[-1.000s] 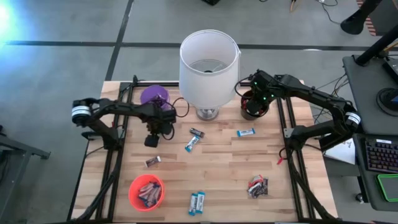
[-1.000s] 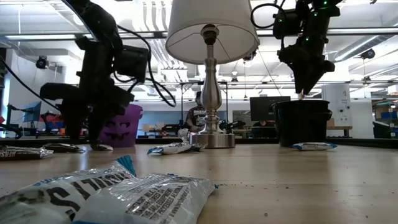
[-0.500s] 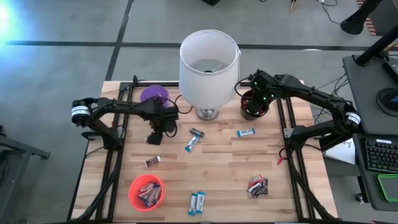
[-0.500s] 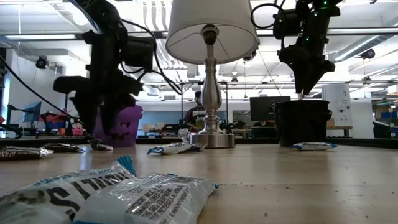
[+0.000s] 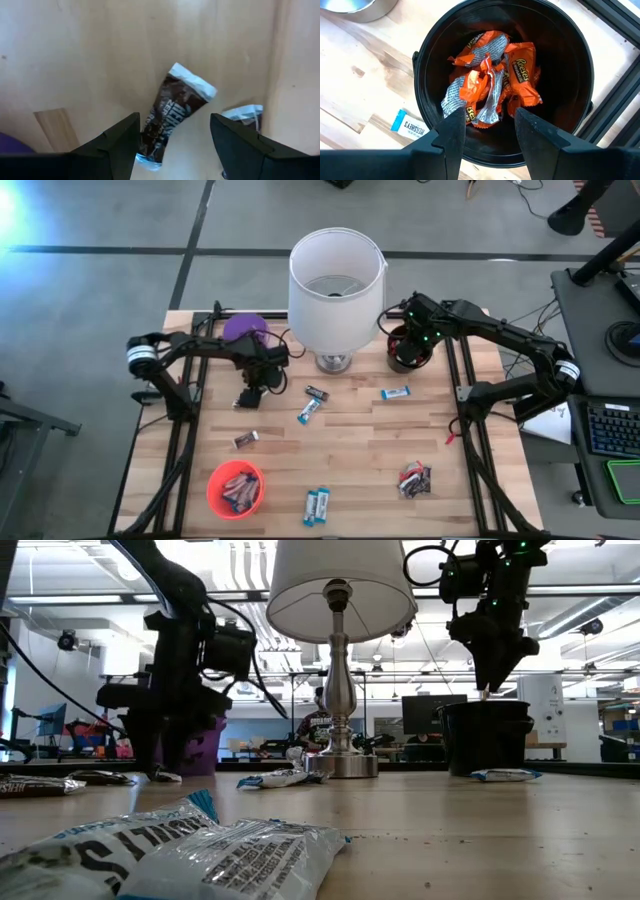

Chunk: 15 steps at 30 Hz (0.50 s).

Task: Organize candy in baskets
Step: Put the brown chocolate bar into the purple bucket

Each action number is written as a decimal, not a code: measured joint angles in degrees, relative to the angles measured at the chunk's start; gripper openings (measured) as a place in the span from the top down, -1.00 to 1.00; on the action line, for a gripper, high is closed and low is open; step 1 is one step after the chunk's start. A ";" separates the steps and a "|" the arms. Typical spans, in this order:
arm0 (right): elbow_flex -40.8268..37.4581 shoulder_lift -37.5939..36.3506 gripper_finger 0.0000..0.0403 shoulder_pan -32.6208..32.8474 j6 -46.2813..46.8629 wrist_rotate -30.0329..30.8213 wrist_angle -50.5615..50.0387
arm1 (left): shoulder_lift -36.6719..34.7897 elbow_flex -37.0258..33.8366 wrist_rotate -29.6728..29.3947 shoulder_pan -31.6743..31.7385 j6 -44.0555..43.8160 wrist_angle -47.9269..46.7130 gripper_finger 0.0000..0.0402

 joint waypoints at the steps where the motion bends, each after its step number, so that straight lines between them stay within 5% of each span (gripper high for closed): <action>1: 0.00 0.00 0.20 0.00 -0.02 0.00 -0.06 | 0.22 0.00 0.02 0.14 -0.05 -0.01 -0.11; 8: 0.00 0.00 0.20 0.02 -0.46 0.02 -0.11 | 0.31 0.00 0.55 0.18 -0.49 0.47 -0.05; 15: 0.00 0.00 0.20 0.00 -0.46 0.09 -0.09 | 1.63 0.00 0.72 0.18 -1.91 0.68 0.44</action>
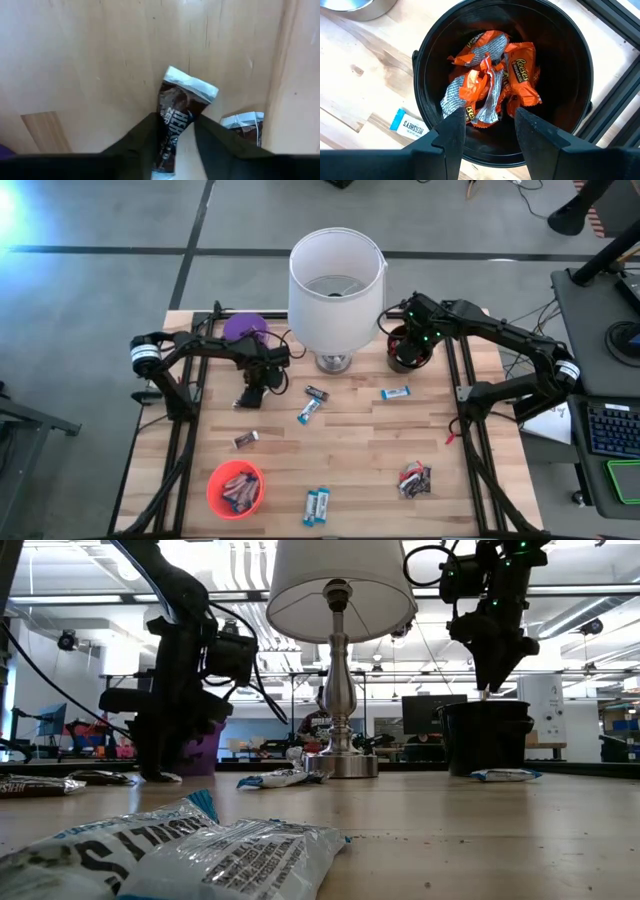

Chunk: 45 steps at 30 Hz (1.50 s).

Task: Organize candy in baskets
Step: Put the brown chocolate bar into the purple bucket

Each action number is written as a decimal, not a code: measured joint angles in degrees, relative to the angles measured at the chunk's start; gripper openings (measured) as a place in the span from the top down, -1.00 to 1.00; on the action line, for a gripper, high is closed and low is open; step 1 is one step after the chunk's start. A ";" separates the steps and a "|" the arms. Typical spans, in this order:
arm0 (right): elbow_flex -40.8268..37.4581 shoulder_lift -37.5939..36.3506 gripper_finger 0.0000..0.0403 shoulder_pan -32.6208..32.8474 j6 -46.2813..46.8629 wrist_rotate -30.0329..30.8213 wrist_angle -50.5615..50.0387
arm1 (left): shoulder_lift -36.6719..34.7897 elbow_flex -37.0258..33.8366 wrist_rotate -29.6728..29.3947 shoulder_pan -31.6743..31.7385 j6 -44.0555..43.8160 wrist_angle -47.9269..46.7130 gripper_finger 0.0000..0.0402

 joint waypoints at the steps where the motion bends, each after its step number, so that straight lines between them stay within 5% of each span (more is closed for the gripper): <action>1: 0.00 0.00 0.20 0.01 -0.02 0.00 0.00 | 0.22 0.00 0.00 0.00 -0.06 0.00 0.54; 6: 0.00 0.00 0.20 0.00 -0.02 0.02 0.00 | 0.17 0.04 1.34 0.00 -0.82 -0.05 0.95; 23: 0.00 0.00 0.20 0.00 -1.14 0.07 0.00 | -11.83 8.05 6.90 -0.97 -9.40 -5.80 1.00; 37: 0.00 0.00 0.20 0.00 -1.14 0.04 -0.43 | -19.51 12.52 -8.16 5.19 -15.02 -11.86 1.00; 45: 0.00 0.00 0.20 0.00 -0.99 0.04 -2.89 | -22.19 12.55 -11.11 13.19 -15.06 -12.11 1.00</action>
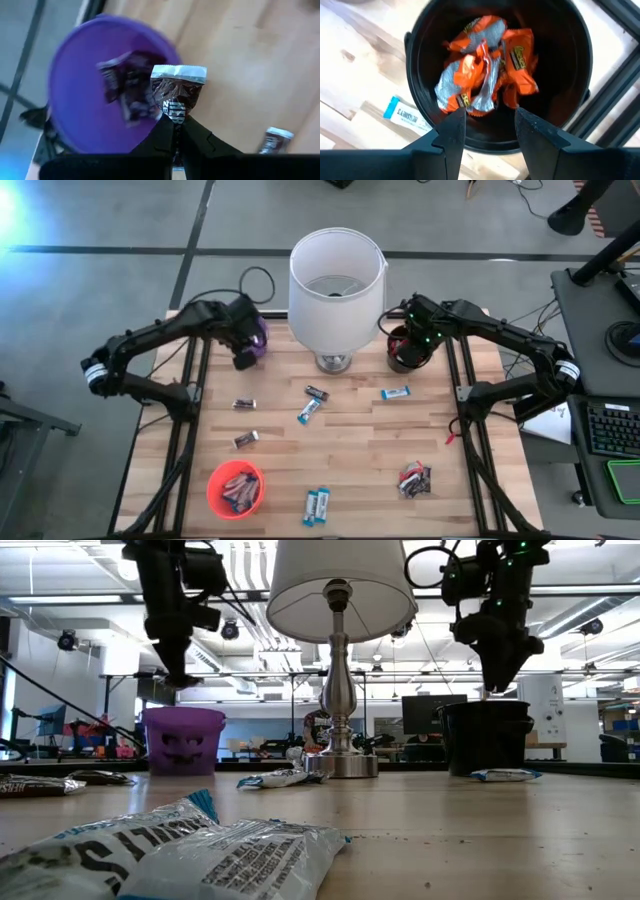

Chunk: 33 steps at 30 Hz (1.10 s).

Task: Organize candy in baskets
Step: Put the brown chocolate bar into the purple bucket, then put the orange chocolate bar into the black bucket

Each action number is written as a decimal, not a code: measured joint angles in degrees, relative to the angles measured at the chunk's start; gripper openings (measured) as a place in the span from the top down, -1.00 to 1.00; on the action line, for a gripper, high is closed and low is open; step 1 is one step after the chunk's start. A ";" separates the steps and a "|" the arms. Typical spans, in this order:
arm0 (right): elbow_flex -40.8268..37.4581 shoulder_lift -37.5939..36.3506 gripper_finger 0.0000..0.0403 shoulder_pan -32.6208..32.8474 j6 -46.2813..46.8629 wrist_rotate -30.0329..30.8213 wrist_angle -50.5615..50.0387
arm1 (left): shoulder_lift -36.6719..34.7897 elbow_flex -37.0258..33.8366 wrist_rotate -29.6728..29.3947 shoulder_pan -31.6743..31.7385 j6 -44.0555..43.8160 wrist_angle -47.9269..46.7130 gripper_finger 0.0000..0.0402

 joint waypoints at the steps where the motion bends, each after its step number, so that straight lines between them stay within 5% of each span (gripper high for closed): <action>1: 0.00 0.00 0.20 0.00 0.01 0.00 -0.30 | -0.19 0.00 -0.12 1.14 0.01 0.01 1.00; 16: 0.00 0.00 0.20 0.00 -0.08 0.00 -0.76 | -0.11 0.00 -5.59 11.48 2.44 0.76 0.97; 29: 0.00 0.00 0.20 0.00 -0.12 -0.07 -0.87 | -0.08 0.00 -5.54 11.44 1.50 0.79 0.42; 33: 0.00 0.00 0.20 0.00 -0.01 -4.26 -1.40 | -0.08 0.00 -5.52 11.44 1.27 0.91 0.32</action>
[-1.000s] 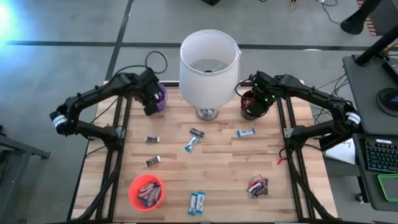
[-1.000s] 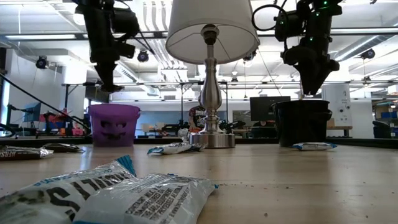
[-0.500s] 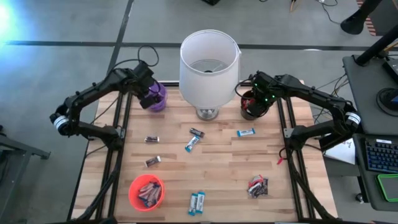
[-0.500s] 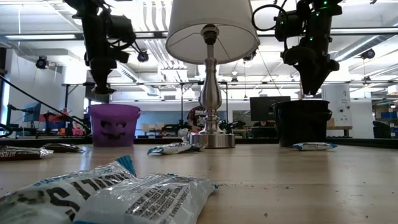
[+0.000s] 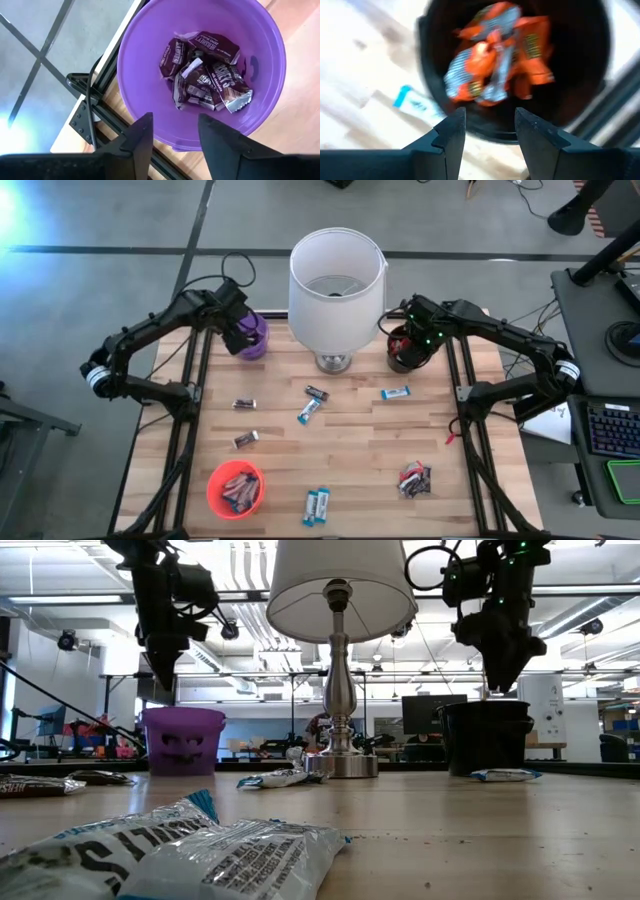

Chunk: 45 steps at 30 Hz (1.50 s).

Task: Organize candy in baskets
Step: Put the orange chocolate bar into the black bucket

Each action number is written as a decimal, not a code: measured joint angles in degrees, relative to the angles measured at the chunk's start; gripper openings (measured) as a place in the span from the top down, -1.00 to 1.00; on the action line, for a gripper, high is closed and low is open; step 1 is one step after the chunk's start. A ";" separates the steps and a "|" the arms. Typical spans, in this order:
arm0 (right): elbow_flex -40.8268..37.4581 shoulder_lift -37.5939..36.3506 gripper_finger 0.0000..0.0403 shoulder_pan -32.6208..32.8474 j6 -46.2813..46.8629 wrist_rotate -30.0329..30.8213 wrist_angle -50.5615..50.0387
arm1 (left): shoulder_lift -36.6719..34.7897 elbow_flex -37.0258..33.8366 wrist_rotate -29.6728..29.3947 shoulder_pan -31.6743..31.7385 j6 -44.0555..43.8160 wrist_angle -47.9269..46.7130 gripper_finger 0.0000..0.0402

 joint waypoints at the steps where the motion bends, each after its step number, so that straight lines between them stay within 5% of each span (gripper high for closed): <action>1: 0.00 0.00 0.20 0.00 0.03 -2.10 0.00 | 0.02 0.00 0.00 0.00 -0.17 0.09 0.30; 8: 2.71 0.00 0.20 0.81 2.59 -20.69 -0.51 | -0.58 0.00 10.29 -0.07 -0.37 3.46 0.29; 17: 8.88 0.00 0.20 9.53 12.14 -21.18 -4.89 | -3.84 0.00 21.73 -1.53 -1.52 3.45 0.29; 33: 7.84 0.00 0.20 40.29 50.34 -2.31 -3.60 | -15.88 0.00 22.58 -8.25 -4.47 1.49 0.29; 45: 2.64 0.88 0.20 60.60 80.70 5.22 10.76 | -18.54 0.00 22.56 -8.24 -0.63 0.91 0.29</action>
